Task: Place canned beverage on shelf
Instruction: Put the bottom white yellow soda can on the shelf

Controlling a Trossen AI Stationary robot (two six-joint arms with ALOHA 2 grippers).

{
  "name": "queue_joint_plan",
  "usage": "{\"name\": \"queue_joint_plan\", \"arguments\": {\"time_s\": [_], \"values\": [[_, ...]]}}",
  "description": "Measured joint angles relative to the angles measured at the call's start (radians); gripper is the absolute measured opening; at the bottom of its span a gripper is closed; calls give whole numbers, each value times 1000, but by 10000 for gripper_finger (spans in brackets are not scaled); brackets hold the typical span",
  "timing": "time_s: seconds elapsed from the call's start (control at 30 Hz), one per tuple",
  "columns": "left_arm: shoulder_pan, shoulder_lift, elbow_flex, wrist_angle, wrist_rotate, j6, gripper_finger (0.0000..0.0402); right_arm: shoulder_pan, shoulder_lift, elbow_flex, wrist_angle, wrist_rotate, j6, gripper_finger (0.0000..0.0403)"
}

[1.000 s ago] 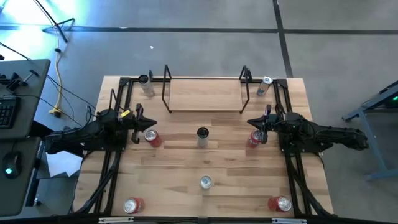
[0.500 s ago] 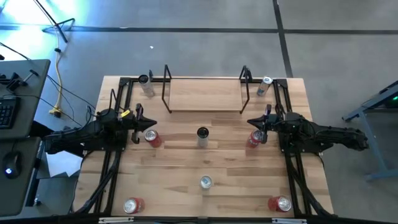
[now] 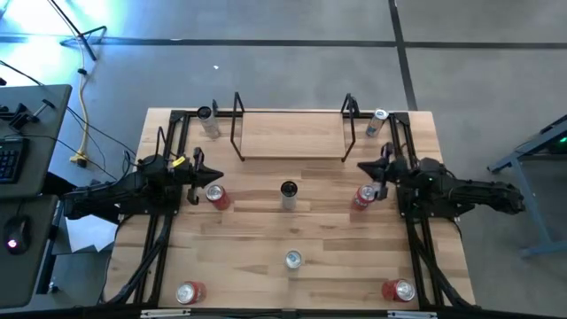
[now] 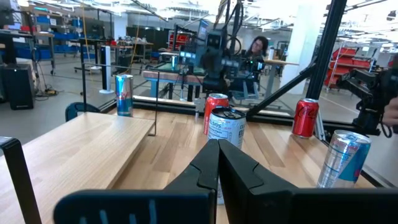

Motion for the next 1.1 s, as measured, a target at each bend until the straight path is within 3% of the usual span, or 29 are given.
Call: {"name": "queue_joint_plan", "arguments": {"time_s": [0.1,0.23,0.33,0.7,0.87,1.0,1.1], "values": [[0,0,0,0,-1,22,1,-2,19,1,127,41,-8,0],[0,0,0,0,-3,59,1,-1,107,48,129,32,-15,0],[0,0,0,0,-20,79,1,-2,212,101,128,76,-33,0],[0,0,0,15,-29,35,1,66,588,339,108,78,-57,0],[0,0,0,50,-30,36,1,126,756,437,106,108,6,1],[0,0,0,61,-30,32,1,190,920,517,102,169,53,16],[0,0,0,52,-29,17,1,239,1027,591,53,174,57,49]]}}
